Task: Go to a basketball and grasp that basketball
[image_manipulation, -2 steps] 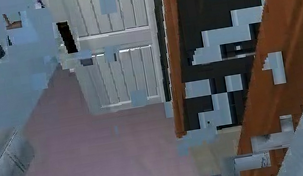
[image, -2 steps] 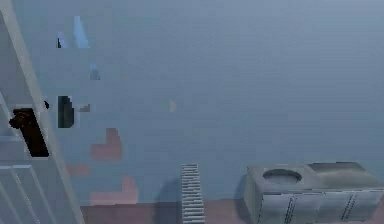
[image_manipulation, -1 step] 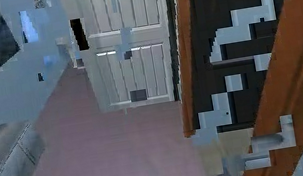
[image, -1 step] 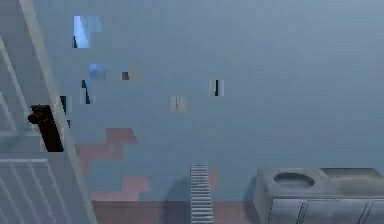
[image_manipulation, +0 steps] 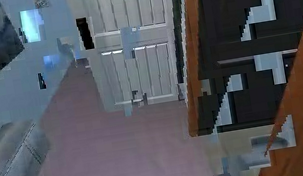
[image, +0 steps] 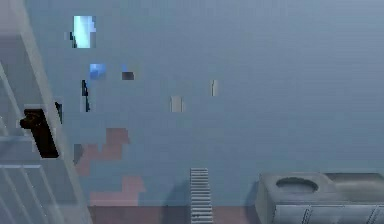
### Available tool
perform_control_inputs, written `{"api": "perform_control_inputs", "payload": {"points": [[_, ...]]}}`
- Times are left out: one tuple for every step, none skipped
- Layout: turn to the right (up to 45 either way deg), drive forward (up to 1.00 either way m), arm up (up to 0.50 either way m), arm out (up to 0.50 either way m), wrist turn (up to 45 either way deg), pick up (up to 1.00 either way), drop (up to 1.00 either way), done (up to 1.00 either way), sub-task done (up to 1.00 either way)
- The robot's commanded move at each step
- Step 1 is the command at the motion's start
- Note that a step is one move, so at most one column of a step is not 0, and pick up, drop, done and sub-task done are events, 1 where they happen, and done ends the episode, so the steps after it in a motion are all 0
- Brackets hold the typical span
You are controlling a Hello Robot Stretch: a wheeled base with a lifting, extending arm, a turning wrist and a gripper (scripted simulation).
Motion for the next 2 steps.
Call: {"api": "perform_control_inputs", "payload": {"points": [[45.0, 0.0, 0.0, 0.0, 0.0, 0.0, 0.0, 0.0, 0.0], [33.0, 0.0, 0.0, 0.0, 0.0, 0.0, 0.0, 0.0, 0.0]]}}
